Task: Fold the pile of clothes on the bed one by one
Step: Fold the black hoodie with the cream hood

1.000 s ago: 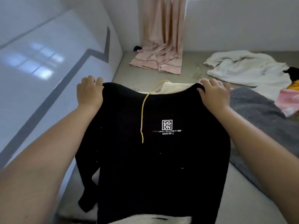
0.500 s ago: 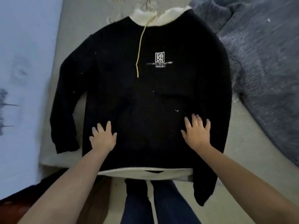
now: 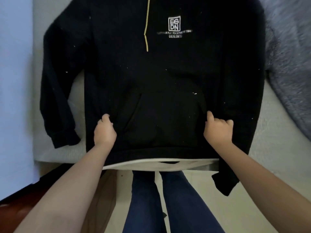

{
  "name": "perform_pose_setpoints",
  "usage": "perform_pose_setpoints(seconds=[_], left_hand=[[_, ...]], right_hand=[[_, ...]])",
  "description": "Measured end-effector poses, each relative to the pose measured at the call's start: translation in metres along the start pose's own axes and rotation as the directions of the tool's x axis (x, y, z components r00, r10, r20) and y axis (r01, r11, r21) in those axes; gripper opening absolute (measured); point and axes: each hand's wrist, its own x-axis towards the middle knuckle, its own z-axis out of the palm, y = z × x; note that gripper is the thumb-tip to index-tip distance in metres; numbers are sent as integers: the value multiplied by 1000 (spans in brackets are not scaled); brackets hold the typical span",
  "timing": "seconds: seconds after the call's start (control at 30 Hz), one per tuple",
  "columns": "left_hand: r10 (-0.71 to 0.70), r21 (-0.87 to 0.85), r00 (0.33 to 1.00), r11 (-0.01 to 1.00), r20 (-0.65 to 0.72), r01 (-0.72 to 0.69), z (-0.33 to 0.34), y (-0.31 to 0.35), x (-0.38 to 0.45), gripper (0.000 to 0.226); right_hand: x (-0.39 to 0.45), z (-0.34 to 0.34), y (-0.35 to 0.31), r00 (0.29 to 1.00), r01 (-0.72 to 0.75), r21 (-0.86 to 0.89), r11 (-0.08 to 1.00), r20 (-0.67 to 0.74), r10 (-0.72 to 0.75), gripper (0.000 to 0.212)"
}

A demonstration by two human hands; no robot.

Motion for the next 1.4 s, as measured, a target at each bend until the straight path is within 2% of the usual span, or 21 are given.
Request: perform_pose_setpoints(seconds=[0.13, 0.23, 0.33, 0.43, 0.57, 0.67, 0.73, 0.83, 1.0, 1.1, 1.2, 1.27, 1.4], left_hand=[[148, 190, 984, 968, 97, -165, -24, -21, -3, 37], [185, 366, 966, 899, 180, -241, -42, -39, -5, 26], [187, 472, 940, 826, 284, -307, -45, -52, -8, 25], [192, 540, 928, 768, 318, -344, -36, -60, -7, 27], [157, 553, 935, 770, 318, -318, -29, -59, -4, 31], [131, 618, 923, 708, 362, -342, -34, -50, -1, 36], [120, 644, 918, 678, 378, -354, -44, -34, 8, 36], [235, 603, 923, 703, 305, -378, -64, 4, 31, 34], [496, 491, 863, 731, 94, -474, -93, 77, 81, 30], [556, 455, 831, 744, -16, -489, -105, 113, 121, 33], [555, 399, 828, 779, -80, -484, -114, 139, 163, 48], [541, 414, 840, 770, -23, -485, -114, 146, 190, 60], [380, 396, 889, 798, 255, -454, -95, 144, 224, 69]], right_hand=[[-23, -10, -6, 998, 41, -182, 982, 46, -34, 50], [-43, -7, -27, 990, 109, -249, 962, 114, -83, 53], [-60, 10, -49, 977, 136, -290, 947, 201, -79, 57], [-67, 28, -60, 973, 88, -286, 954, 232, -20, 60], [-66, 38, -68, 967, 44, -265, 963, 255, 26, 63], [-61, 25, -72, 953, 8, -240, 971, 296, 65, 63], [-53, 9, -72, 946, -49, -172, 984, 308, 101, 54], [-33, -24, -71, 983, -58, -69, 996, 169, 69, 31], [38, -84, -74, 990, 34, 55, 998, -136, -26, 29], [92, -125, -77, 924, 146, 161, 976, -374, -77, 25], [149, -164, -77, 797, 235, 104, 966, -590, -131, 27], [193, -188, -78, 794, 197, 35, 980, -592, -139, 39], [270, -225, -75, 877, 1, -8, 1000, -480, -4, 61]])
